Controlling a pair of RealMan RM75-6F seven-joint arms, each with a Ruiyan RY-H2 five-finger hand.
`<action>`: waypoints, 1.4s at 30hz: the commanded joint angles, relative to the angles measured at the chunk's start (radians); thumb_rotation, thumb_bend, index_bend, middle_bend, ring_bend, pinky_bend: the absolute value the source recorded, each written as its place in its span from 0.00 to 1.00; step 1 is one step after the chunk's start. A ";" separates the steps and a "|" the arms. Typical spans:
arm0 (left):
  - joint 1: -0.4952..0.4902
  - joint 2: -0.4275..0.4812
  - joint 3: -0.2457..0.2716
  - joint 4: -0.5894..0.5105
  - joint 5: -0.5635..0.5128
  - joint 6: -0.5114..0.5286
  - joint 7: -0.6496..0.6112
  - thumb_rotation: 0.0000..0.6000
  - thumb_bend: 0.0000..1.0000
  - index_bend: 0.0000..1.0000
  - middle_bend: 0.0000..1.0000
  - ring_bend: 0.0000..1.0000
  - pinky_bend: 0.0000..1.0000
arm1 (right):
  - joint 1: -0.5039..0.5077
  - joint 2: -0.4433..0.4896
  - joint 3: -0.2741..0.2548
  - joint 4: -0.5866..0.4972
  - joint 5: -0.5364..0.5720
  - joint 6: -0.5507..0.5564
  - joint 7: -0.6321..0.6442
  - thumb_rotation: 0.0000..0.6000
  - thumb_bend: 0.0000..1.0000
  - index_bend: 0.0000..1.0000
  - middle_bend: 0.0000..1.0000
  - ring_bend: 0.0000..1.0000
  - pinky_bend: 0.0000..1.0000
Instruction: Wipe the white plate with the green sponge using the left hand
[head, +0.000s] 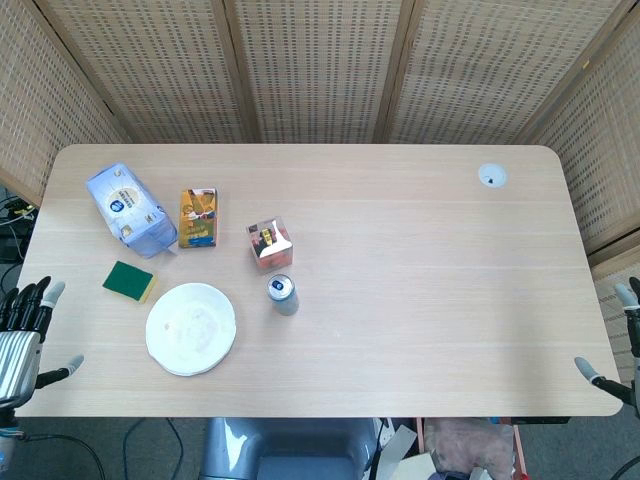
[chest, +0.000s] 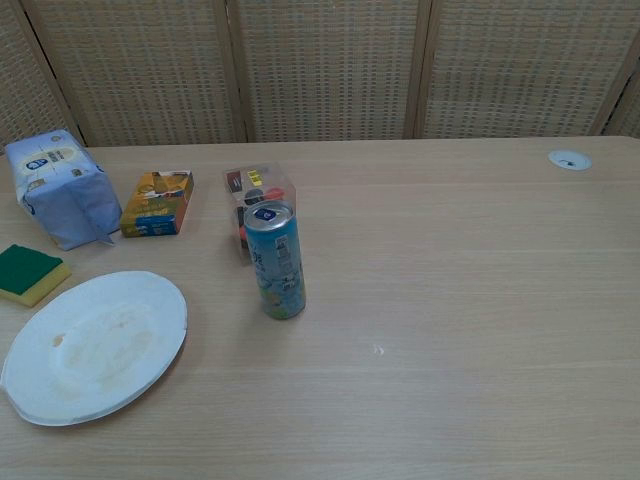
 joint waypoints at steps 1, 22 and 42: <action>-0.001 -0.002 0.000 0.001 0.002 -0.001 -0.005 1.00 0.00 0.00 0.00 0.00 0.00 | -0.001 0.002 0.000 0.001 0.000 0.000 0.006 1.00 0.00 0.00 0.00 0.00 0.00; -0.391 -0.219 -0.020 0.759 0.094 -0.445 -0.456 1.00 0.00 0.07 0.07 0.07 0.21 | 0.025 -0.024 0.026 -0.012 0.075 -0.054 -0.084 1.00 0.00 0.00 0.00 0.00 0.00; -0.541 -0.513 0.092 1.288 0.115 -0.657 -0.716 1.00 0.00 0.21 0.19 0.14 0.26 | 0.042 -0.048 0.054 -0.006 0.155 -0.089 -0.141 1.00 0.00 0.00 0.00 0.00 0.00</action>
